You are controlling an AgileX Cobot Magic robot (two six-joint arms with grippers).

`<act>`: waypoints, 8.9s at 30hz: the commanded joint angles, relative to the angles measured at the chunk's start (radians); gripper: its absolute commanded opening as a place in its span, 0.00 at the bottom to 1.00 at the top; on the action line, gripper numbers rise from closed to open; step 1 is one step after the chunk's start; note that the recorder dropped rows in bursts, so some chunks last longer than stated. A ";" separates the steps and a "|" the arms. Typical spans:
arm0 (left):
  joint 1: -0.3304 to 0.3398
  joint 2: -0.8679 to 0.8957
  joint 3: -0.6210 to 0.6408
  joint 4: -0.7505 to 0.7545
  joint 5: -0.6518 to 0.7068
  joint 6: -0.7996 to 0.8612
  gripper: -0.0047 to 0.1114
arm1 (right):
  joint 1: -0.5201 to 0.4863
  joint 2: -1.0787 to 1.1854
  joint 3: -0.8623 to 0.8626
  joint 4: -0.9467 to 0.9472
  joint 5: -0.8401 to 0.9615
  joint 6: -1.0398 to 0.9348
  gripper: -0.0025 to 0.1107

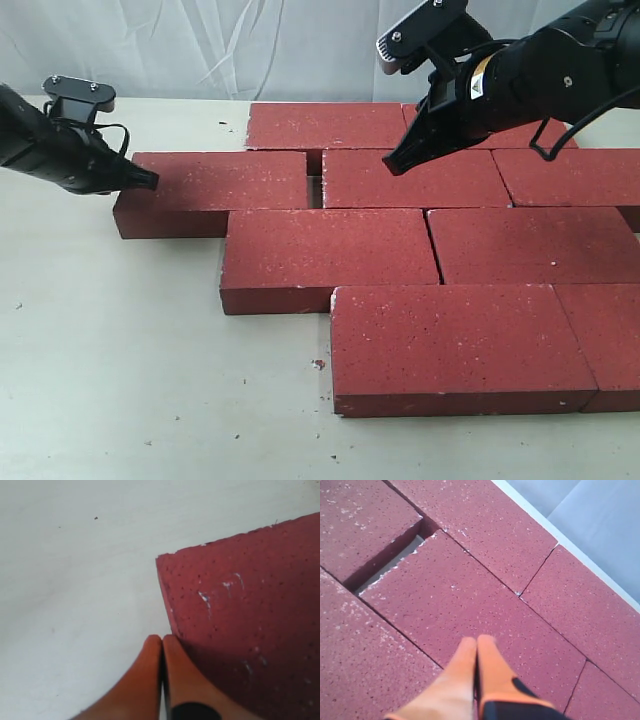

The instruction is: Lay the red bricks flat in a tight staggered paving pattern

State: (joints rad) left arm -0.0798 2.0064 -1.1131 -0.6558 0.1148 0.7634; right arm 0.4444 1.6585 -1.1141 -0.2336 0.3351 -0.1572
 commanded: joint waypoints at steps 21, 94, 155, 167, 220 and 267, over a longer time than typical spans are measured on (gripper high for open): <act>-0.057 0.042 -0.056 -0.023 0.004 -0.004 0.04 | -0.005 -0.007 0.003 0.004 -0.013 0.001 0.02; 0.082 -0.312 -0.076 0.051 0.451 -0.049 0.04 | -0.112 -0.009 -0.100 -0.038 0.382 -0.023 0.02; -0.052 -1.443 0.598 0.470 -0.062 -0.423 0.04 | -0.513 -1.267 0.690 0.211 -0.240 0.043 0.02; -0.052 -1.561 0.598 0.474 -0.055 -0.423 0.04 | -0.513 -1.283 0.690 0.211 -0.242 0.043 0.02; 0.039 -2.006 1.113 0.692 -0.009 -0.763 0.04 | -0.513 -1.283 0.690 0.211 -0.241 0.045 0.02; 0.039 -2.006 1.113 0.697 0.120 -0.757 0.04 | -0.513 -1.283 0.690 0.211 -0.241 0.045 0.02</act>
State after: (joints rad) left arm -0.0435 0.0052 -0.0051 0.0482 0.2321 0.0068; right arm -0.0647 0.3795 -0.4263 -0.0233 0.1089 -0.1145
